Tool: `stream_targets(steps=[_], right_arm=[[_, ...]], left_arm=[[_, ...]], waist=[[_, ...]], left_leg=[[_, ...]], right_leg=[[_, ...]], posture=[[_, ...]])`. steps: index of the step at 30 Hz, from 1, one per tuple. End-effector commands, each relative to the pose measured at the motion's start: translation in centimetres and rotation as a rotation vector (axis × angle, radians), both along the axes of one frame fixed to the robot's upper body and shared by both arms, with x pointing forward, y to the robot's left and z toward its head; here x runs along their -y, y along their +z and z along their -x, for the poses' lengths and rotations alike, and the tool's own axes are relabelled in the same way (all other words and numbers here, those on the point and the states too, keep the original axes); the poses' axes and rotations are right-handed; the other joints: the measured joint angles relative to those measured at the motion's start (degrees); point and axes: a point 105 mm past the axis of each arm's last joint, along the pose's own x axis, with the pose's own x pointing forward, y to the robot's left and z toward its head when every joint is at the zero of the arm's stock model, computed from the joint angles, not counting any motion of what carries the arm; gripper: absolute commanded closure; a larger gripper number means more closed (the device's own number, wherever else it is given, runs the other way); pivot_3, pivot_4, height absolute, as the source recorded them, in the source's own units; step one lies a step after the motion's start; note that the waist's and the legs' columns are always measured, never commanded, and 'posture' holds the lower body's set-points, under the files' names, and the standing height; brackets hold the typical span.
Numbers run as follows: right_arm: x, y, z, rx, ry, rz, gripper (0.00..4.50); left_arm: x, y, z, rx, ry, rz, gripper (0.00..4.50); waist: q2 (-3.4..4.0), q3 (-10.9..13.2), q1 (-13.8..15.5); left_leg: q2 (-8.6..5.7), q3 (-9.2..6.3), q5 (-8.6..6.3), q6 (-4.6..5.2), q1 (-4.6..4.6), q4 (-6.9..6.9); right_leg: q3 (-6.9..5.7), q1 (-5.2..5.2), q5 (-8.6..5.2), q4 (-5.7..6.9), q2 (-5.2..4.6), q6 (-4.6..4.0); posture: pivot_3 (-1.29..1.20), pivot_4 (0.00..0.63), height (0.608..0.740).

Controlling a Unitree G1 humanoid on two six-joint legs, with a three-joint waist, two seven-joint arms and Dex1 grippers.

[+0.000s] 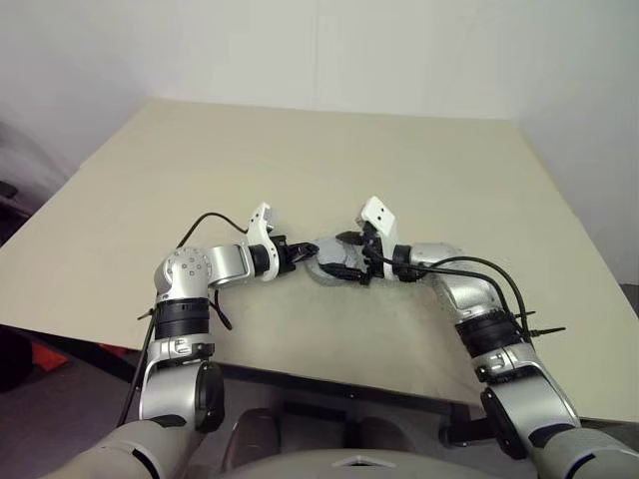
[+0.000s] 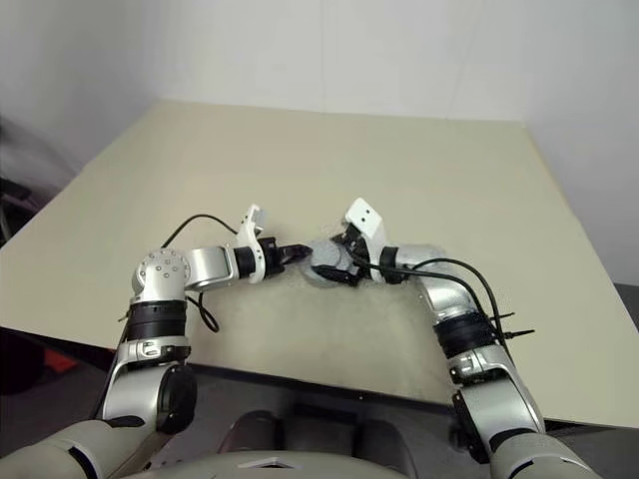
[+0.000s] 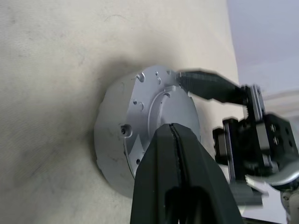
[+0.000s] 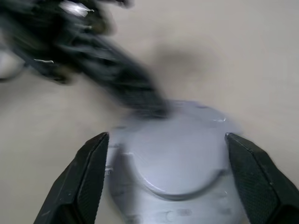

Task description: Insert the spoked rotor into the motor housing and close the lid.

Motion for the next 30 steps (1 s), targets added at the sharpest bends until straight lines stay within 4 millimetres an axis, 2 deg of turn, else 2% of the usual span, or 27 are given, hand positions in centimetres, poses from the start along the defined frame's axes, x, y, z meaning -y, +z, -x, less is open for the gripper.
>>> stream_targets(steps=[1,6,11,16,19,25,30], right_arm=[[-1.2,2.7,1.6,-0.019,0.115,-0.14,0.04],[-0.4,4.4,0.0,-0.081,0.013,-0.231,0.04],[0.5,4.5,-1.3,-0.114,-0.085,-0.214,0.04],[2.1,2.9,-2.4,-0.224,-0.208,-0.125,0.04],[4.3,1.5,-2.9,-0.364,-0.308,-0.052,0.04],[6.8,1.6,-1.6,-0.535,-0.309,-0.016,0.04],[6.9,1.6,-0.4,-0.649,-0.285,-0.031,0.04]], left_arm=[[0.3,-0.7,0.5,-0.026,-0.024,-0.026,4.5],[0.4,-0.5,0.6,-0.021,-0.038,-0.016,4.5],[0.5,-0.4,0.6,-0.02,-0.044,-0.01,4.5],[0.6,-0.3,0.6,-0.02,-0.047,-0.004,4.5],[0.7,-0.3,0.6,-0.019,-0.048,0.001,4.5],[0.7,-0.2,0.6,-0.017,-0.05,0.009,4.5],[0.7,-0.2,0.6,-0.014,-0.045,0.012,4.5]], waist=[[-0.01,0.0,-0.01],[0.01,0.01,-0.19],[0.01,0.01,-0.02],[0.01,0.01,0.07],[0.01,0.01,0.07],[0.01,0.01,0.23],[0.01,0.0,0.28]], left_leg=[[0.0,0.0,-0.01,0.03,-0.08,0.0],[0.05,0.0,-0.02,0.06,-0.39,0.0],[0.01,-0.01,-0.01,0.06,-0.54,0.01],[0.0,-0.02,0.0,0.05,-0.53,0.02],[-0.03,-0.02,0.01,0.06,-0.54,0.05],[-0.03,-0.04,0.01,0.06,-0.53,0.08],[-0.02,-0.04,0.01,0.06,-0.48,0.11]], right_leg=[[0.0,-0.06,-0.01,0.0,0.0,0.01],[-0.12,-0.43,-0.01,0.06,0.01,0.02],[-0.24,-0.57,-0.01,0.08,-0.09,0.01],[-0.26,-0.54,-0.01,0.1,-0.1,0.01],[-0.25,-0.54,0.0,0.11,-0.12,0.01],[-0.28,-0.48,0.0,0.14,-0.13,0.02],[-0.29,-0.43,0.01,0.17,-0.13,0.03]], posture=[[0.0,0.0,0.74],[0.0,0.0,0.74],[0.0,0.0,0.74],[0.0,0.0,0.74],[0.0,0.0,0.74],[0.0,0.0,0.74],[0.0,0.0,0.74]])
